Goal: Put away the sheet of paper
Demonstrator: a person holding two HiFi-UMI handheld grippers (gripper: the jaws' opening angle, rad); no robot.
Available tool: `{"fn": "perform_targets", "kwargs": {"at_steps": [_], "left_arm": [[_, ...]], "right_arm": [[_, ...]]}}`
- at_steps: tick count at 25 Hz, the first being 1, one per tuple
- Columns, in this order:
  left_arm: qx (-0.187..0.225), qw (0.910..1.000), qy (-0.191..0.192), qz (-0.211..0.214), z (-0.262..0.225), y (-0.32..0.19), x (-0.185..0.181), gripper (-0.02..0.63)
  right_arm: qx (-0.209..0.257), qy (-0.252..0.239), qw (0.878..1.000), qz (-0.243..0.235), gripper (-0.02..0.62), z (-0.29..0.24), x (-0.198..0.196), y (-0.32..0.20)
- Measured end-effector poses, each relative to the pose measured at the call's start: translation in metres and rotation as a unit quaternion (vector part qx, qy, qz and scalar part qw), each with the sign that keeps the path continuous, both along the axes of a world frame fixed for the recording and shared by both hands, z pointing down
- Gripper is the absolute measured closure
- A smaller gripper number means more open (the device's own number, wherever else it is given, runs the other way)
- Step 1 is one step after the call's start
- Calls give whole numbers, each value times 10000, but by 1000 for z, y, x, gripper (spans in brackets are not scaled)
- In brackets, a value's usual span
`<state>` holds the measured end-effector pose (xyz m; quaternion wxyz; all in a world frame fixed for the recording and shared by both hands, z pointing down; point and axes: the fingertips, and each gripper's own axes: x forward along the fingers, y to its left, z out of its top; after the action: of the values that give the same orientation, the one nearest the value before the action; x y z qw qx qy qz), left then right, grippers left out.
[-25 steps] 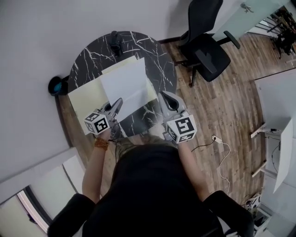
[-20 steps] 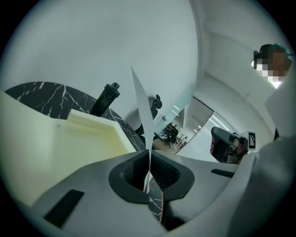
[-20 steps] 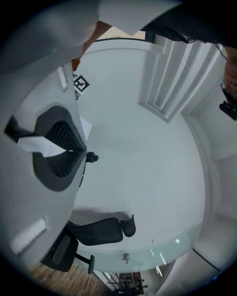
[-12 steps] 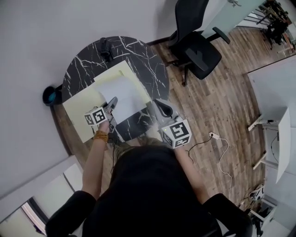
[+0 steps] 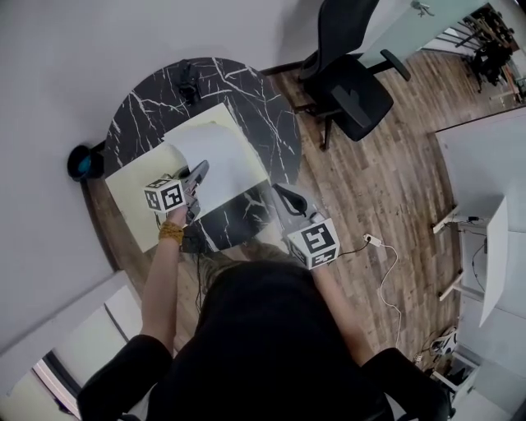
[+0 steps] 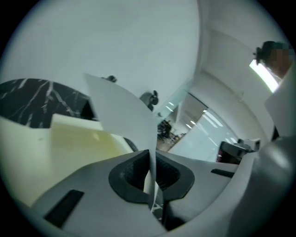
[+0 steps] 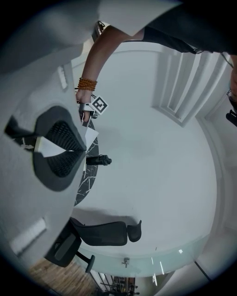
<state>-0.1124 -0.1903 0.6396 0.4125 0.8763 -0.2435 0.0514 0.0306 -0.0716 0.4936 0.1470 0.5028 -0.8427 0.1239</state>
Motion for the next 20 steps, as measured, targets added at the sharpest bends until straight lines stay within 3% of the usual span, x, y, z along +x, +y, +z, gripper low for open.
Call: {"fn": "perform_targets", "kwargs": {"at_steps": [2, 3, 5, 7, 9, 11, 19, 20], "left_arm": [[502, 9966, 306, 582, -28, 8, 16, 598], [662, 9948, 409, 662, -35, 8, 19, 598], [679, 9956, 512, 402, -33, -1, 14, 598], [182, 9986, 475, -170, -8, -16, -1, 598], [-462, 9970, 168, -596, 30, -26, -16, 598], [-811, 9941, -253, -673, 62, -28, -25, 598], [-1159, 9755, -1546, -1055, 118, -30, -60, 597], [-1135, 9722, -1724, -1101, 121, -30, -65, 572]], "right_arm": [[-12, 41, 10000, -31, 597, 2, 0, -1], [-19, 54, 10000, -20, 597, 3, 2, -2], [-26, 62, 10000, 21, 597, 4, 4, -4], [-32, 77, 10000, 23, 597, 3, 5, -5], [-28, 102, 9999, 2, 597, 3, 6, -7], [-29, 120, 9999, -11, 597, 4, 5, -9], [-139, 203, 9997, -28, 597, 13, 10, -12], [-153, 201, 9997, -24, 597, 14, 11, -12]]}}
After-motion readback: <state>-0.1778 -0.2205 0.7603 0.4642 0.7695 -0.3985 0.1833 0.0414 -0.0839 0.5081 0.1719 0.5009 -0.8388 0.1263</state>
